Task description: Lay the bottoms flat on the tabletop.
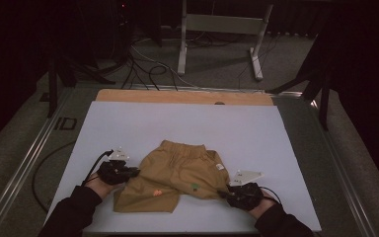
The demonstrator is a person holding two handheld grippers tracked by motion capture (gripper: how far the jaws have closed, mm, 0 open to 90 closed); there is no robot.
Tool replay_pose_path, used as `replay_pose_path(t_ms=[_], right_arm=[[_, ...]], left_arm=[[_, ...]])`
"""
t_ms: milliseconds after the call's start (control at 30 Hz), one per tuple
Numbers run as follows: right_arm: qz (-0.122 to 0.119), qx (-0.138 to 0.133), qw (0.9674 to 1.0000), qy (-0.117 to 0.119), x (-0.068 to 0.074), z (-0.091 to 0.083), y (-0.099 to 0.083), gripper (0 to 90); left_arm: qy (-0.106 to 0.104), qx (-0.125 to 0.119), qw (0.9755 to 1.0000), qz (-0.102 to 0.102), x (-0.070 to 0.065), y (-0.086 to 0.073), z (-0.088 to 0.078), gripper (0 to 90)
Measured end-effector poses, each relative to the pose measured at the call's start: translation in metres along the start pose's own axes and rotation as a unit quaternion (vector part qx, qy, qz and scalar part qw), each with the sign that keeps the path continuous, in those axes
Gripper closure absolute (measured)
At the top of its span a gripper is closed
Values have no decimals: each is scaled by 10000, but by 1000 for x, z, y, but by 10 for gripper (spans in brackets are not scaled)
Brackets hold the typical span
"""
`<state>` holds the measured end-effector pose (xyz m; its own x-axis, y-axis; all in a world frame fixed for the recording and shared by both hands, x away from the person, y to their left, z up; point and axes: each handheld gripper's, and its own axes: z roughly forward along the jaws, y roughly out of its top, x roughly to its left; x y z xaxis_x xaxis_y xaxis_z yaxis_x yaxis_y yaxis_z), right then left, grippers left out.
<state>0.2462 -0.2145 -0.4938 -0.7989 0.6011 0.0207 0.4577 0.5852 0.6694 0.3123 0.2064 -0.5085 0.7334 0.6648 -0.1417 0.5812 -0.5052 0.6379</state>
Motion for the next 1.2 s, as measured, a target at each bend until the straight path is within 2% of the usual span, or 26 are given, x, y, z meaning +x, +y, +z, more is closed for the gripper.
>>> replay_pose_path(t_ms=[133, 300, 367, 400, 467, 567, 633, 833, 967, 1000, 1100, 1167, 1200], right_arm=[[128, -411, 9990, -112, -10, -13, 6, 517], [304, -750, 9966, -171, -19, -25, 15, 322], [323, -893, 9952, -230, -22, -29, 19, 270], [360, -955, 9945, -251, -24, -31, 22, 233], [399, -1073, 9932, -201, -27, -34, 27, 145], [416, -1239, 9913, -178, -32, -37, 36, 108], [277, -1212, 9918, -304, -34, -38, 44, 89], [105, -1411, 9888, -472, -46, -36, 72, 89], [214, -1364, 9893, -478, -54, -25, 89, 102], [278, -1323, 9900, -397, -56, -20, 91, 156], [408, -1157, 9924, -110, -60, 0, 94, 141], [455, -974, 9941, -126, -60, 15, 91, 163], [448, -883, 9951, -78, -60, 22, 89, 210]], left_arm=[[-85, -235, 9997, -2, 2, 4, -9, 755], [-169, -523, 9985, 0, 2, 12, -20, 546], [-202, -582, 9981, 10, 1, 15, -23, 484], [-205, -615, 9979, 18, 1, 17, -24, 422], [-230, -636, 9977, 37, 1, 22, -26, 356], [-328, -655, 9973, 29, 1, 30, -27, 217], [-403, -623, 9972, 59, 1, 37, -26, 175], [-362, -607, 9975, 46, 6, 61, -18, 161], [-339, -473, 9983, -53, 13, 72, -3, 180], [-331, -438, 9985, -85, 15, 73, 2, 201], [-289, -252, 9992, -110, 19, 74, 18, 236], [-279, -158, 9993, -182, 20, 73, 28, 276], [-350, -120, 9991, -209, 21, 72, 32, 297]])
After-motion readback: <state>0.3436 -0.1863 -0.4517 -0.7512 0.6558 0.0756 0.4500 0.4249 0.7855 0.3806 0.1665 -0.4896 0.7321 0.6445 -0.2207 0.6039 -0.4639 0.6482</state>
